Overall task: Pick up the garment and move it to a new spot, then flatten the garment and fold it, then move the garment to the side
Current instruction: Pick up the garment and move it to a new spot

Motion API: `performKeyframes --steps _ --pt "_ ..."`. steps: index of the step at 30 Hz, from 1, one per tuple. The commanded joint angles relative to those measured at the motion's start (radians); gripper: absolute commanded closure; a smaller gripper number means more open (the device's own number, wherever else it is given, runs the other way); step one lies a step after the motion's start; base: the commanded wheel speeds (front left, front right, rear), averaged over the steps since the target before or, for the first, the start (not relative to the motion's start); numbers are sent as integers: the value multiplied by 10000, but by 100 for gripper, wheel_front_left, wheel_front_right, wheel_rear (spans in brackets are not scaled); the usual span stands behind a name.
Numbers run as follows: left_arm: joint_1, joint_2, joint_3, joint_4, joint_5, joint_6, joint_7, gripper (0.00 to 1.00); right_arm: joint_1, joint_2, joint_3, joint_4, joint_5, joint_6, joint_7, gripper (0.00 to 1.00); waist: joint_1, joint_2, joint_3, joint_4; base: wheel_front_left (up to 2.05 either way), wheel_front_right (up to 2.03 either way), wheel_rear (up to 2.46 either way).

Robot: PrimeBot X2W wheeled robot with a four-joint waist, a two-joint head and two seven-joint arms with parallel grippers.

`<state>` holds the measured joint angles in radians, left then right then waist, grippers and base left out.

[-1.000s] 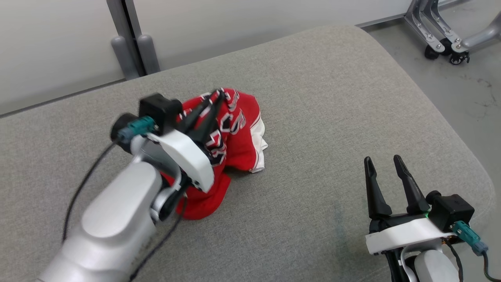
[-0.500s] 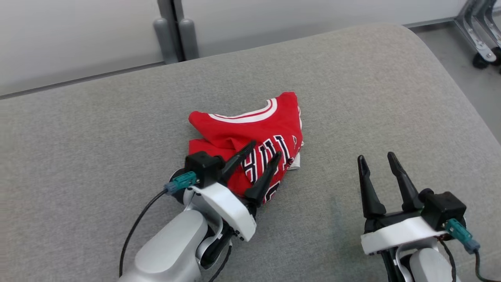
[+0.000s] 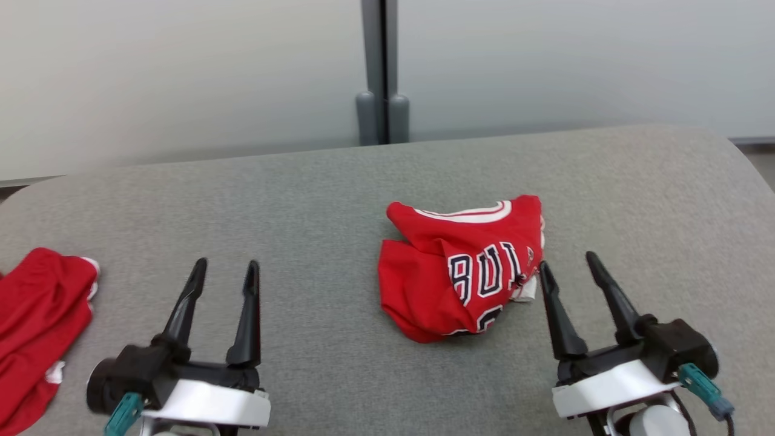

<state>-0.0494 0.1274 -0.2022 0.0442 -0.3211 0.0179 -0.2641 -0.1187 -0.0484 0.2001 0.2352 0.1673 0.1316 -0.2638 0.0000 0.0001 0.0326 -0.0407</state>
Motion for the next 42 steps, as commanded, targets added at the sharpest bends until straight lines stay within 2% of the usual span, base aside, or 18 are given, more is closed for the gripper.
performKeyframes --steps 1,7,10,16,28,42 --pt "362 -155 395 -334 381 -49 -3 0 251 -44 -168 -324 -212 -19 -12 0 0 -1 -444 504 0 0 0" --pt "1703 -226 1332 -639 2106 160 -2 0 824 -33 -321 -1012 -806 -17 -13 0 0 -1 -929 731 0 0 0" --pt "2168 -333 1692 -431 2462 331 -2 0 1151 -30 -476 -1191 -967 -17 -13 0 0 -1 -1023 703 0 0 0" --pt "2732 -562 1971 -245 2599 359 -3 0 1696 -30 -595 -1035 -1172 -17 -13 0 0 -1 -1158 647 0 0 0" --pt "2676 -683 2053 79 2771 -77 -5 0 1719 -30 -476 -698 -1019 -17 -13 0 0 -1 -1121 447 0 0 0" --pt "2626 -708 1804 -124 3180 5 -3 0 1651 -31 -452 -739 -945 -17 -13 0 0 -1 -1098 477 0 0 0"
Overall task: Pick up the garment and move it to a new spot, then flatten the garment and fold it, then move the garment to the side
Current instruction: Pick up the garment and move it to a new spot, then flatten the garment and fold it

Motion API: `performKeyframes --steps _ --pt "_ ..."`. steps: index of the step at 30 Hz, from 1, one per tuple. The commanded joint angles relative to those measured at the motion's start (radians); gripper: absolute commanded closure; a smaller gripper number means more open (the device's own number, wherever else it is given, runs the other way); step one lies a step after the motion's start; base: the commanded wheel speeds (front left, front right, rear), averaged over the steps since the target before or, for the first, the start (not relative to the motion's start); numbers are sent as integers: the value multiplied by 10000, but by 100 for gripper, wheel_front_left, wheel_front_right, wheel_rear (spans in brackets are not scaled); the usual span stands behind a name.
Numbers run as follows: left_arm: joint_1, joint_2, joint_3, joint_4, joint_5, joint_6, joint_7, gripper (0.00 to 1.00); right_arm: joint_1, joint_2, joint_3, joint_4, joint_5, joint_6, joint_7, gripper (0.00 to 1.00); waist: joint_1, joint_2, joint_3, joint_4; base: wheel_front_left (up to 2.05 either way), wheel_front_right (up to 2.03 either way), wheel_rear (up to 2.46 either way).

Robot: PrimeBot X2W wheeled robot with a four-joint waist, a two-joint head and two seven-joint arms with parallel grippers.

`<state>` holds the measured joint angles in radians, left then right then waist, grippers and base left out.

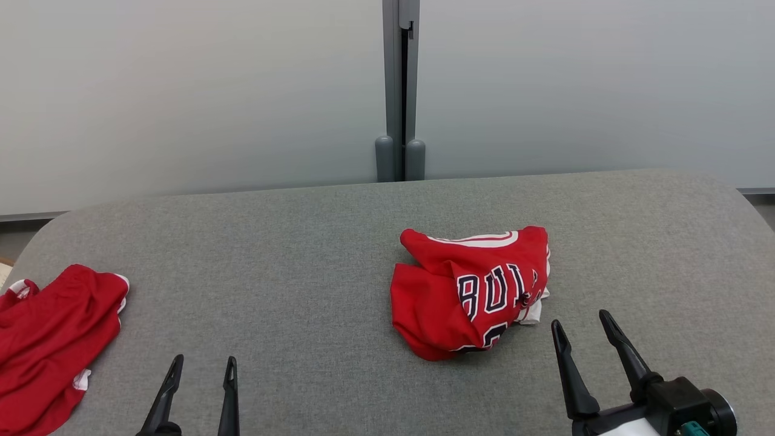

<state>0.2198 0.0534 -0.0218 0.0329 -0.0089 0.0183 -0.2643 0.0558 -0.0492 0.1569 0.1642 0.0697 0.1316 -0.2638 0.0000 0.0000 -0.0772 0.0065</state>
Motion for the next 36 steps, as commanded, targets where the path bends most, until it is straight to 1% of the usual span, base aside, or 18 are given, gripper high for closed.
performKeyframes --steps 1,14,18,19,22,23,25,30,32,36 --pt "-74 32 -26 9 67 7 -1 0 -102 -24 -26 -31 25 -17 -13 0 0 0 1 10 0 0 0" --pt "-179 15 -195 210 -7 53 -2 0 -134 -22 32 -13 -74 -17 -13 0 0 0 54 19 0 0 0" --pt "-473 71 -384 551 26 -215 -3 0 -172 -20 19 -37 -166 -17 -13 0 0 0 284 55 0 0 0" --pt "-473 71 -384 551 26 -215 -3 0 -172 -20 19 -37 -166 -17 -13 0 0 0 284 55 0 0 0" --pt "-1033 171 -622 746 -34 -639 -2 0 -219 -25 89 -5 -234 -17 -13 0 0 0 532 68 0 0 0" --pt "-1484 202 -799 1001 -146 -913 -2 0 -330 -22 104 -31 -315 -19 -13 0 0 0 748 44 0 0 0" --pt "-2220 268 -1050 1264 -184 -1153 -3 0 -433 -22 133 -59 -392 -19 -13 0 0 0 992 -25 0 0 0" --pt "-4459 400 -1828 2151 -426 -1440 -2 0 -1001 -27 228 -165 -608 -19 -13 0 0 0 1994 -398 0 0 0" --pt "-5592 526 -2381 2810 -533 -1488 -2 0 -1233 -20 198 -247 -646 -19 -13 0 0 0 2388 -568 0 0 0" --pt "-7986 885 -4377 4458 -1263 -1477 172 0 -1572 -24 228 -344 -726 -19 -13 0 0 0 3127 -948 0 0 0"
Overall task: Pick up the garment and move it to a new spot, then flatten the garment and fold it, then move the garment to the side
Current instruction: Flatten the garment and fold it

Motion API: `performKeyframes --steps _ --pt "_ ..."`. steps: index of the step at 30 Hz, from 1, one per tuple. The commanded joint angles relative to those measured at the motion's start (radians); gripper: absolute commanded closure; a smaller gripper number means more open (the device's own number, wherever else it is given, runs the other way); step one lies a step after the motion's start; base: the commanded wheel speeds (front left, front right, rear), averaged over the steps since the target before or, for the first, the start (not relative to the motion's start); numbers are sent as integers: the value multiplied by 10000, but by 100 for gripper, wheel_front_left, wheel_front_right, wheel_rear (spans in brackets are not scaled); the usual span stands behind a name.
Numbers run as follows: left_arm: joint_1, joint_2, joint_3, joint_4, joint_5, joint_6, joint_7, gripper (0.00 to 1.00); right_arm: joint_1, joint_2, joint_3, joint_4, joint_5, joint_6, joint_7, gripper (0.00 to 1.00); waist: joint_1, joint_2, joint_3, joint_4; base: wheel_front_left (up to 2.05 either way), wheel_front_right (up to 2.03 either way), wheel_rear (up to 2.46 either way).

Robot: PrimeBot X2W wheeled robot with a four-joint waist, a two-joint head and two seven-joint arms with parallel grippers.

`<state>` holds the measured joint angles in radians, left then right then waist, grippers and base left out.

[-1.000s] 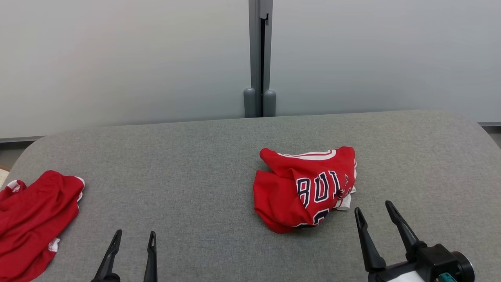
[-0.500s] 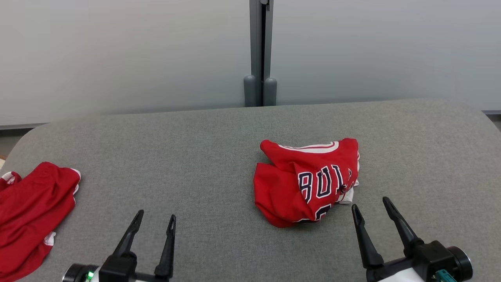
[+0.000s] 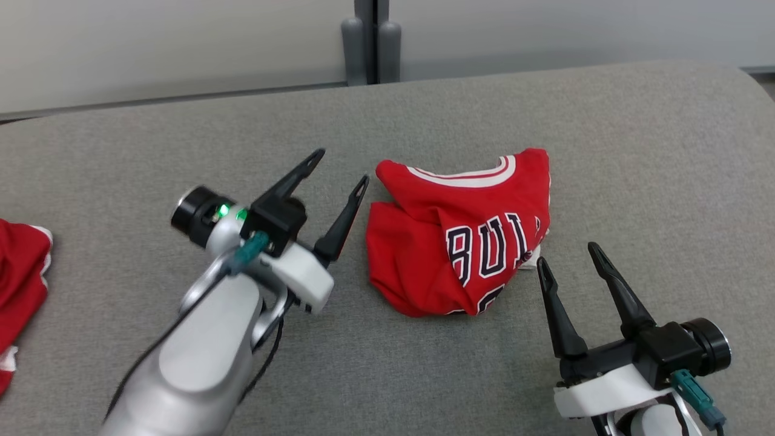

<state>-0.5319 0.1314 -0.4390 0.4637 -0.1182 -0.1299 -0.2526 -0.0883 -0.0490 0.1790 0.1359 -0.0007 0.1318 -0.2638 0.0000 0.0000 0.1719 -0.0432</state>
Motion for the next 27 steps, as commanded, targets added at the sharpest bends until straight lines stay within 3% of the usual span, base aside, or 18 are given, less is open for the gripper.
performKeyframes --steps 1,7,12,17,27 --pt "-1065 149 -614 557 -463 4 135 0 -222 -25 2 -78 -30 -21 -13 0 0 0 809 -542 0 0 0" --pt "-3567 447 -2930 2732 -2061 0 890 0 -638 -24 134 -195 116 -21 -13 0 0 0 1655 -1258 0 0 0" --pt "-4513 1144 -4956 3567 -3518 5 1660 0 -846 -18 55 -382 283 -21 -13 0 0 0 2019 -1797 0 0 0" --pt "-5172 1340 -5776 4085 -4255 3 1217 0 -879 -21 -10 -415 270 -21 -13 0 0 0 2324 -1923 0 0 0" --pt "-5580 1417 -7617 4197 -5741 -4 2016 0 -1137 -21 149 -464 468 -21 -13 0 0 0 2629 -1915 0 0 0"
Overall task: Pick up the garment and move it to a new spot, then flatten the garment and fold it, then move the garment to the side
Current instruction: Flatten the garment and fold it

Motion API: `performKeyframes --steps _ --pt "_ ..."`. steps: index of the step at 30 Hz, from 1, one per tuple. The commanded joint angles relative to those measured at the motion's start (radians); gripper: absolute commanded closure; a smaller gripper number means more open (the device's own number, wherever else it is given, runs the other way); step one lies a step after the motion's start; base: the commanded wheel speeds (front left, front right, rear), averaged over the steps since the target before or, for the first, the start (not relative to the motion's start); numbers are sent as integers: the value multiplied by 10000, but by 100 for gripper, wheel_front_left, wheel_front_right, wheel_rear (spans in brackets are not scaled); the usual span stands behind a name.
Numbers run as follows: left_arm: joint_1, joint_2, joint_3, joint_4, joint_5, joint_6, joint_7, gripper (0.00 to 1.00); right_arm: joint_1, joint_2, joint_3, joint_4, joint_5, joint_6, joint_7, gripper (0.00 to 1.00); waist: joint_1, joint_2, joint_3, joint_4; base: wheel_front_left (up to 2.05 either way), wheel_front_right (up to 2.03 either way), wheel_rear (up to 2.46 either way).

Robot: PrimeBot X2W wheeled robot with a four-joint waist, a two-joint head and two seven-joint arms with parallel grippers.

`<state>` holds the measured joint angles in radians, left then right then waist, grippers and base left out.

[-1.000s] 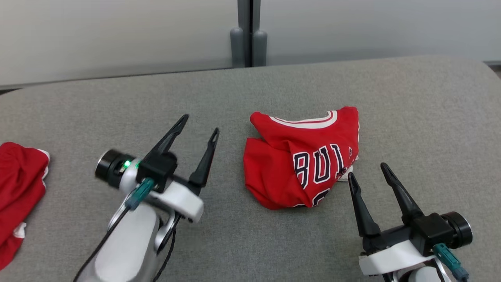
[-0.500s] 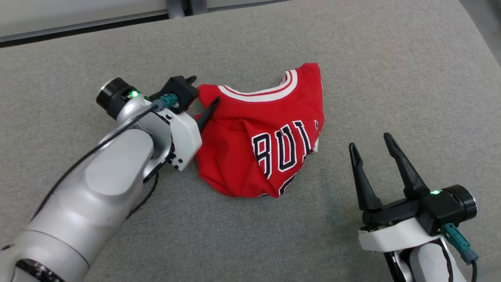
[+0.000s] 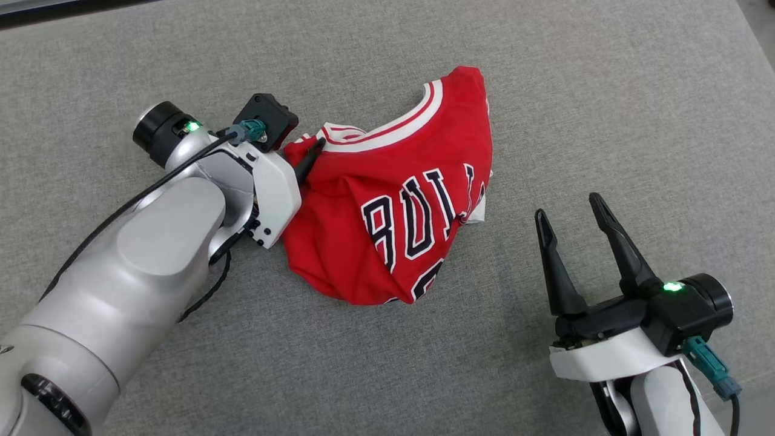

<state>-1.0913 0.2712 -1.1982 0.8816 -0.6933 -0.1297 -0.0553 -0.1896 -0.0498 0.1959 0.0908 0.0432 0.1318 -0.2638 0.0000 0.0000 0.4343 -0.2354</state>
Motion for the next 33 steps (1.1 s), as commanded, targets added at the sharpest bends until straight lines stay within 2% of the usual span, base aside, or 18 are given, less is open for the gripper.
performKeyframes --steps 1,8,9,10,12,13,15,17,18,19,22,33 --pt "19 81 -202 -73 -199 -6 164 0 -145 -15 -22 -23 62 -21 -13 0 0 0 16 20 0 0 0" --pt "103 436 -812 -1196 -1031 -9 786 0 -180 -13 -95 -59 159 -21 -13 0 0 0 25 90 0 0 0" --pt "133 473 -828 -1406 -1077 -10 824 4 -176 -15 -96 -62 187 -21 -13 0 0 0 28 87 0 0 0" --pt "150 527 -841 -1616 -1113 -10 830 16 -181 -15 -88 -64 186 -21 -13 0 0 0 29 80 0 0 0" --pt "178 640 -841 -2007 -966 -8 790 34 -201 -13 -73 -77 217 -21 -13 0 0 0 31 57 0 0 0" --pt "260 668 -842 -2204 -771 -8 756 35 -215 -13 -64 -82 244 -21 -13 0 0 0 37 41 0 0 0" --pt "455 717 -853 -2498 -453 -8 824 48 -232 -15 -53 -77 271 -19 -13 0 0 0 42 6 0 0 0" --pt "657 749 -863 -2693 -222 -10 1096 72 -252 -13 -24 -64 306 -21 -13 0 0 0 45 -38 0 0 0" --pt "782 760 -878 -2745 -123 -8 1279 94 -271 -15 -4 -52 330 -21 -13 0 0 0 49 -64 0 0 0" --pt "896 769 -889 -2791 -74 -8 1411 100 -292 -13 31 -36 360 -21 -13 0 0 0 48 -92 0 0 0" --pt "1095 788 -923 -3022 -90 -36 1608 100 -333 -15 148 7 433 -21 -13 0 0 0 9 -177 0 0 0" --pt "226 726 -821 -4273 -1598 -2 -747 100 -49 -13 258 127 739 -21 -13 0 0 0 -878 -386 0 0 0"
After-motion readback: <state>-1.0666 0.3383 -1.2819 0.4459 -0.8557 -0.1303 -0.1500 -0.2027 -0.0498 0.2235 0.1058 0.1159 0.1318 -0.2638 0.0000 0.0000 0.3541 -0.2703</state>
